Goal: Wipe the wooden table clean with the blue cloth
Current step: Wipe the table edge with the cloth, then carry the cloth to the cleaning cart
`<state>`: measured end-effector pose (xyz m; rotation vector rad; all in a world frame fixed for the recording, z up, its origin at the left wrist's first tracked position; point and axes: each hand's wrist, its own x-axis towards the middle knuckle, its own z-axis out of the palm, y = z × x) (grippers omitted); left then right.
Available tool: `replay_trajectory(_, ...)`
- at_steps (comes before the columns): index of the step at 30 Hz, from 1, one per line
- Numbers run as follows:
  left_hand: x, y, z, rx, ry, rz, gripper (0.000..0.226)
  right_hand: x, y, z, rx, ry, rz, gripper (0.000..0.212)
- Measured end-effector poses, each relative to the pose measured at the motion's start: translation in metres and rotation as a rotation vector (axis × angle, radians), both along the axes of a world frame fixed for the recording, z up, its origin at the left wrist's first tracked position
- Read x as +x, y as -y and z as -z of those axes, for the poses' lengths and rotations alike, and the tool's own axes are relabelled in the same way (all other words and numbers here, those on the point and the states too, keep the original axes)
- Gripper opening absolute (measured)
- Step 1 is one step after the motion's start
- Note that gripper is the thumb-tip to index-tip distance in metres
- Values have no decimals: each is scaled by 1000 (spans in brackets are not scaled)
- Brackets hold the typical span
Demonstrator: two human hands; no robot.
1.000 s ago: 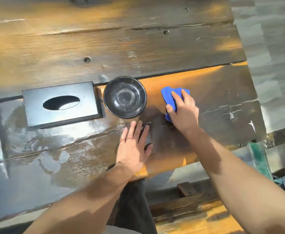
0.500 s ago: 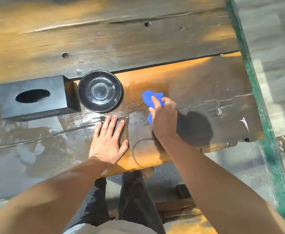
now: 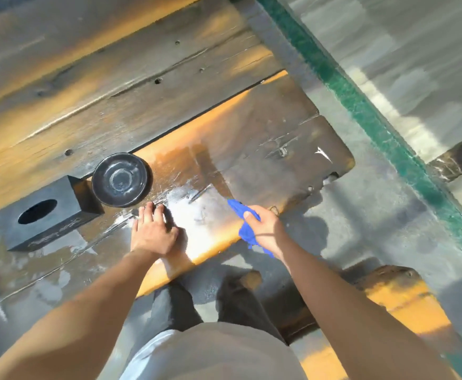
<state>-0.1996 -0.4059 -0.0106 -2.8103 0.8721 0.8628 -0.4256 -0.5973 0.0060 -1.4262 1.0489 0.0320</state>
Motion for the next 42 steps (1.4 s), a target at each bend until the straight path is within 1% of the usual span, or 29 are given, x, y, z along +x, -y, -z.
replay_trajectory(1,-4,7,-7,-20,-4,-34,70,-19,-1,-4,47,25,80,20)
replay_trajectory(3,-18,21,-20,-107,-56,-151,54,-55,-1,-10,70,18,180,21)
replay_trajectory(5,-41,37,-32,-221,-132,-206,47,-90,2,-16,24,-7,236,22)
replay_trajectory(7,-71,52,-43,-319,-221,-144,43,-124,6,-19,-65,-77,287,25)
replay_trajectory(8,-86,58,-48,-319,-256,-81,38,-139,8,-22,-93,-122,317,27)
replay_trajectory(10,-113,73,-53,-281,-310,75,31,-170,7,-27,-95,-150,408,33)
replay_trajectory(12,-136,93,-52,-258,-381,157,27,-198,5,-32,-69,-173,487,37)
replay_trajectory(15,-171,130,-48,-250,-494,229,25,-238,-2,-33,11,-249,571,23)
replay_trajectory(17,-192,157,-49,-246,-538,314,23,-260,-8,-29,27,-303,618,22)
replay_trajectory(22,-232,229,-45,-172,-579,554,22,-294,-15,-17,84,-424,749,32)
replay_trajectory(26,-239,291,-34,-88,-584,701,21,-304,9,-12,136,-469,804,28)
replay_trajectory(29,-236,344,-28,-6,-585,776,24,-306,52,-19,144,-464,863,28)
replay_trajectory(32,-228,397,-27,60,-560,831,25,-305,103,-34,98,-465,890,30)
replay_trajectory(36,-218,451,-30,89,-457,996,26,-312,159,-55,19,-438,941,29)
replay_trajectory(42,-232,536,-27,134,-413,1085,29,-342,211,-66,1,-403,1046,22)
